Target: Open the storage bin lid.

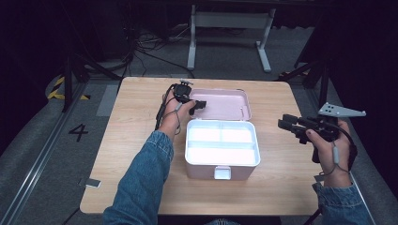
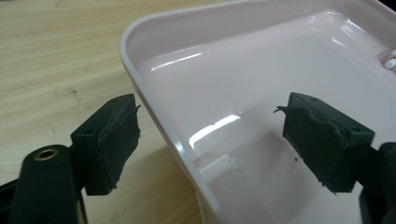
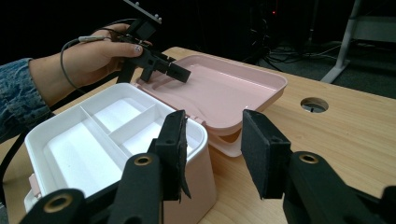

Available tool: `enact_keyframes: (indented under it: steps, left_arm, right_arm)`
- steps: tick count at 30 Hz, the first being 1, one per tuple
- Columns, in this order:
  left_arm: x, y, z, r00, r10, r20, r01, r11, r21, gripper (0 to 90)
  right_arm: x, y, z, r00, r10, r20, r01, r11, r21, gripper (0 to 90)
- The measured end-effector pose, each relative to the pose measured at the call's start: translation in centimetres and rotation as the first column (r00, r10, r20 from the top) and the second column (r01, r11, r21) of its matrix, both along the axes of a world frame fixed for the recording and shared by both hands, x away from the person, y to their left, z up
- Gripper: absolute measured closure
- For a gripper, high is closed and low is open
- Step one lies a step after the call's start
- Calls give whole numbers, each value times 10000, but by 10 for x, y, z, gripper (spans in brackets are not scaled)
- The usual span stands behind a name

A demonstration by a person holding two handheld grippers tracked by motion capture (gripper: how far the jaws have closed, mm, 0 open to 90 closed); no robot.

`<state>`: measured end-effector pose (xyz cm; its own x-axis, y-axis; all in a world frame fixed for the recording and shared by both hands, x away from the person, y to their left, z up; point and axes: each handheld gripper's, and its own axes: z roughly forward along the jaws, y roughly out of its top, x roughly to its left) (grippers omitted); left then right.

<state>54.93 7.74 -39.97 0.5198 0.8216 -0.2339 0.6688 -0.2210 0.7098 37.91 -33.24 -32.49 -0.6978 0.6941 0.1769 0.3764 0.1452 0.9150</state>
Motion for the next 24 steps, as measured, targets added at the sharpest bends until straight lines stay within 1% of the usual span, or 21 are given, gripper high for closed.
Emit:
enact_keyframes:
  steps: [1, 2, 3, 5, 7, 8, 9, 11, 12, 14, 15, 16, 17, 18, 19, 20, 21, 22, 23, 24]
  left_arm:
    - [-1, 1, 3, 9998, -32, 204, 27, 9998, 209, 175]
    - [-2, 2, 6, 9991, 31, 430, -47, 9993, 376, 178]
    - [-2, 3, 8, 9977, 75, 676, -106, 9989, 457, 178]
    - [-6, 7, 16, 9941, 91, 1078, -126, 9994, 316, 178]
    - [-11, 9, 23, 9913, -67, 1318, 57, 10000, 82, 188]
    - [-14, 9, 28, 9888, -247, 1471, 246, 9997, 26, 195]
    - [-18, 10, 33, 9841, -467, 1716, 471, 9989, 16, 198]
    - [-28, 11, 43, 9761, -811, 2017, 833, 9965, -24, 203]
    - [-38, 13, 50, 9695, -1000, 2236, 1052, 9944, -111, 203]
    - [-49, 14, 58, 9607, -1260, 2472, 1335, 9910, -138, 203]
    - [-55, 16, 63, 9547, -1432, 2610, 1510, 9885, -101, 203]
    - [-65, 17, 69, 9507, -1616, 2646, 1690, 9856, -53, 203]
    - [-65, 17, 69, 9507, -1616, 2646, 1690, 9856, -53, 203]
    - [-80, 21, 79, 9383, -1903, 2886, 1973, 9803, 51, 203]
    - [-88, 23, 83, 9321, -2080, 2965, 2133, 9769, 150, 203]
    - [-94, 25, 86, 9287, -2177, 3003, 2213, 9749, 224, 202]
    - [-94, 25, 86, 9287, -2177, 3003, 2213, 9749, 224, 201]
    - [-105, 31, 91, 9219, -2310, 3111, 2350, 9717, 251, 201]
    - [-116, 38, 95, 9198, -2366, 3131, 2437, 9697, 168, 201]
    - [-123, 43, 96, 9196, -2336, 3159, 2428, 9700, 107, 199]
  right_arm:
    - [0, 0, 0, 10000, -28, -23, 27, 10000, -13, 620]
    - [0, 0, 0, 10000, -42, -42, 42, 10000, -15, 619]
    - [1, 0, -1, 10000, -27, -45, 27, 10000, -2, 618]
    - [1, 0, -1, 10000, -29, -81, 29, 10000, -3, 616]
    - [2, 1, -2, 10000, -13, -98, 13, 10000, -36, 614]
    - [2, 1, -2, 9999, -1, -116, 1, 10000, -28, 613]
    - [3, 1, -3, 9999, 5, -135, -6, 10000, -47, 610]
    - [3, 2, -4, 9998, 13, -180, -14, 10000, -40, 605]
    - [4, 1, -4, 9998, -2, -192, 1, 10000, -51, 601]
    - [5, 2, -4, 9997, -14, -263, 13, 10000, -55, 591]
    - [5, 2, -4, 9996, -3, -294, 2, 10000, -51, 590]
    - [6, 2, -4, 9996, 26, -295, -28, 10000, -50, 586]
    - [7, 2, -4, 9995, 42, -299, -44, 10000, -74, 582]
    - [8, 3, -4, 9995, 77, -299, -78, 9999, -64, 578]
    - [8, 3, -3, 9994, 71, -333, -74, 9999, -81, 577]
    - [9, 3, -3, 9994, 78, -327, -80, 9999, -77, 575]
    - [9, 3, -3, 9994, 78, -327, -80, 9999, -77, 575]
    - [9, 2, -3, 9994, 83, -340, -85, 9999, -75, 572]
    - [11, 1, -3, 9992, 84, -390, -87, 9999, -74, 570]
    - [13, 0, -3, 9993, 71, -377, -75, 9999, -86, 568]
